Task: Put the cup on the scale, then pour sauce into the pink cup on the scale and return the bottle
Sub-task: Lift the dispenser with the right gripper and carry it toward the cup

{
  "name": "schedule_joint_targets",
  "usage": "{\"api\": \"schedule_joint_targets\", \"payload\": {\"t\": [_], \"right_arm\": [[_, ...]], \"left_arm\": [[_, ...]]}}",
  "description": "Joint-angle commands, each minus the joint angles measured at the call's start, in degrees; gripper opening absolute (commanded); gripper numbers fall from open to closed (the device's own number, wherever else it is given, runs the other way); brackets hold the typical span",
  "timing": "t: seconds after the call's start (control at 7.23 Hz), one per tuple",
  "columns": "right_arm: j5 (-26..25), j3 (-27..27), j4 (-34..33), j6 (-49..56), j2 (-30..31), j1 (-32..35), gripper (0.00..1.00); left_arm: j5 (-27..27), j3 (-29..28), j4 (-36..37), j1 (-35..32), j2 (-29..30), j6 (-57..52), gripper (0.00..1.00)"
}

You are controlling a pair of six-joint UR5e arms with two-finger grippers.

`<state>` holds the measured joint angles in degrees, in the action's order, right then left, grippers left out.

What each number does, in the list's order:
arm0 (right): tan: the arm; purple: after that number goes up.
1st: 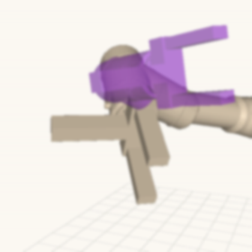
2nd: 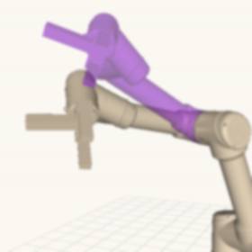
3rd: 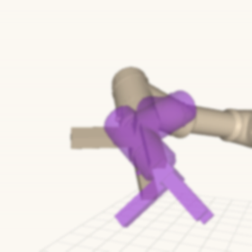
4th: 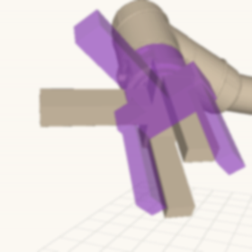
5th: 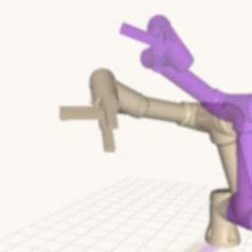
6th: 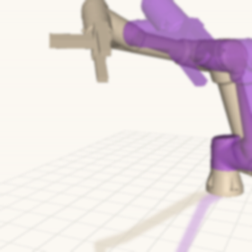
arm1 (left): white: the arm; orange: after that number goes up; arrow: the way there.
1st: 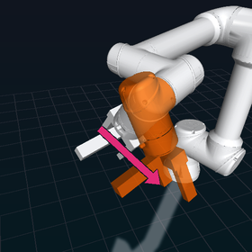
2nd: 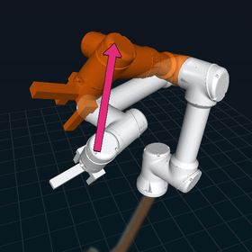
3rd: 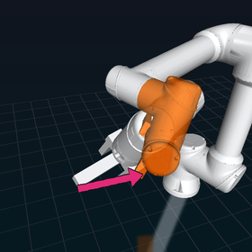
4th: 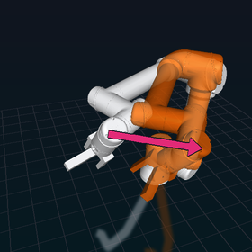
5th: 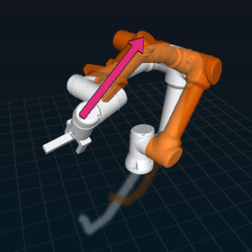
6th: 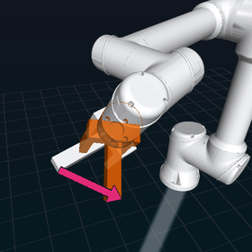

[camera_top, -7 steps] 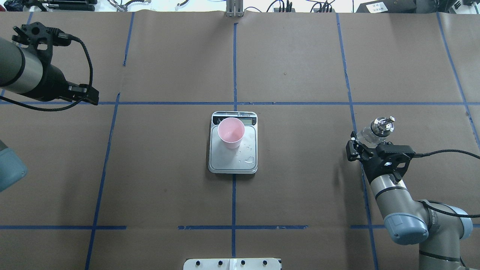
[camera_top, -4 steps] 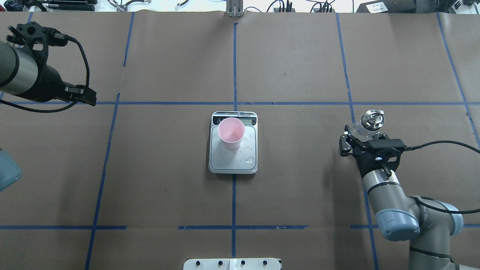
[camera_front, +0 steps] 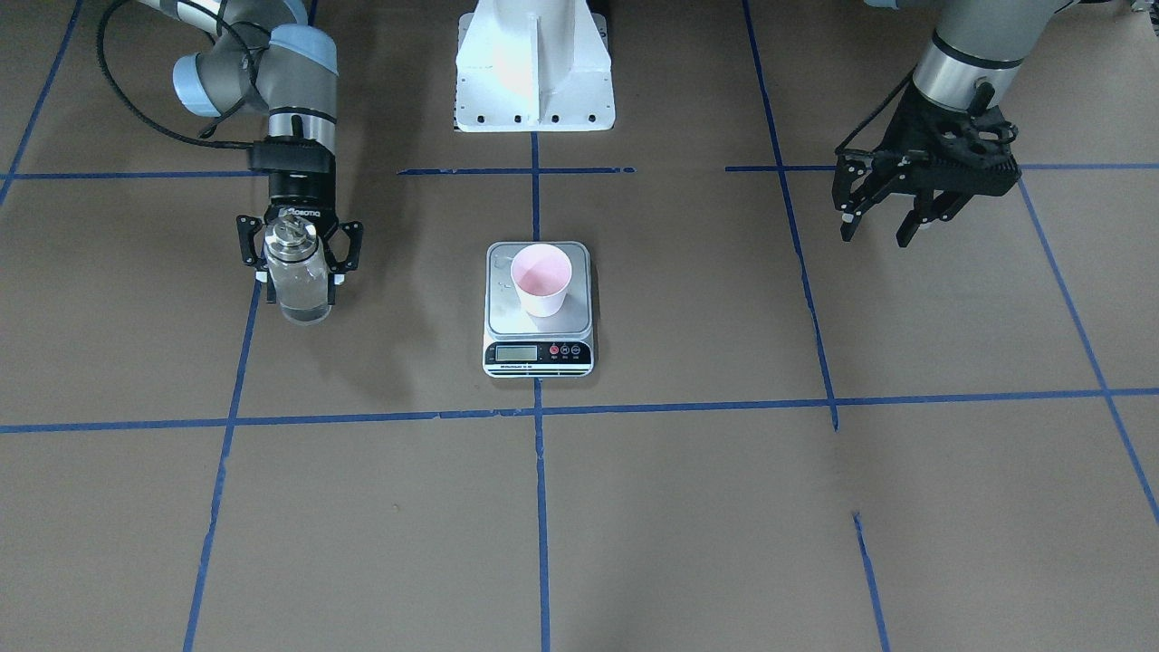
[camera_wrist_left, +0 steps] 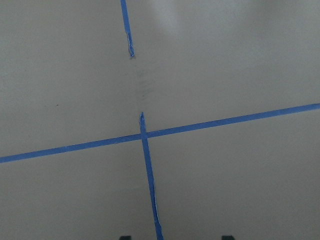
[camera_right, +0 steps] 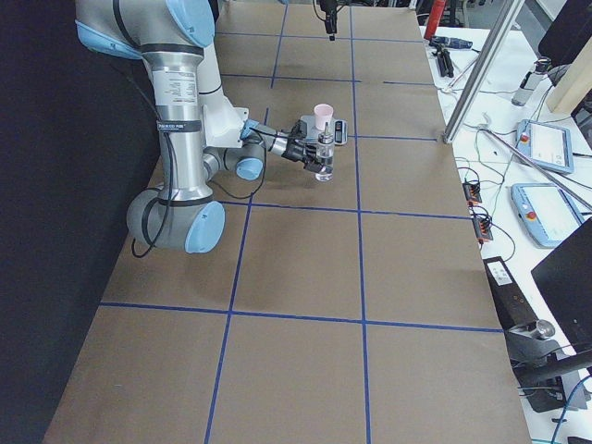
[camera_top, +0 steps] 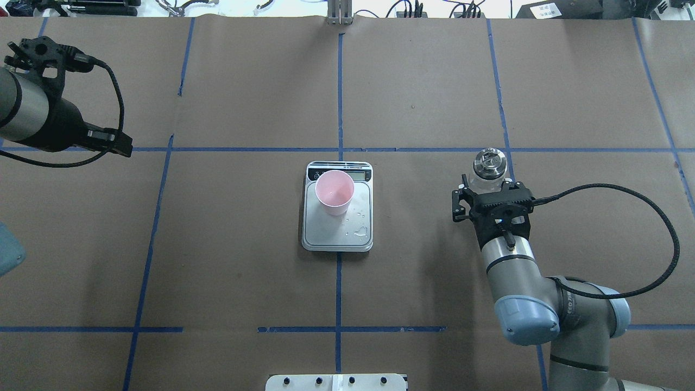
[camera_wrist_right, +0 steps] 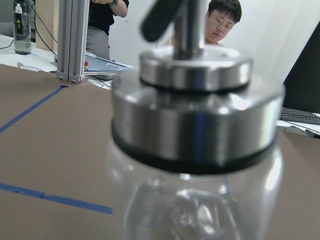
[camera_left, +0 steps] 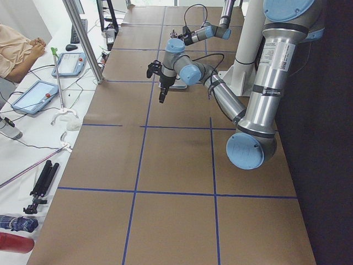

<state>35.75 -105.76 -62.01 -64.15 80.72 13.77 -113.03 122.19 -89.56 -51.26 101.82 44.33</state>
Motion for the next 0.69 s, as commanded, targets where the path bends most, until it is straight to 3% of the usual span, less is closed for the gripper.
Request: {"api": "schedule_joint_targets", "payload": {"t": [0.0, 0.55], "right_arm": [[5.6, -5.0, -16.5, 0.0, -9.3, 0.2, 0.0], [5.3, -4.3, -18.1, 4.4, -9.8, -0.2, 0.0]], "left_arm": [[0.0, 0.1, 0.0, -0.1, -0.7, 0.0, 0.64], [0.3, 0.2, 0.0, -0.2, -0.7, 0.0, 0.63]]}}
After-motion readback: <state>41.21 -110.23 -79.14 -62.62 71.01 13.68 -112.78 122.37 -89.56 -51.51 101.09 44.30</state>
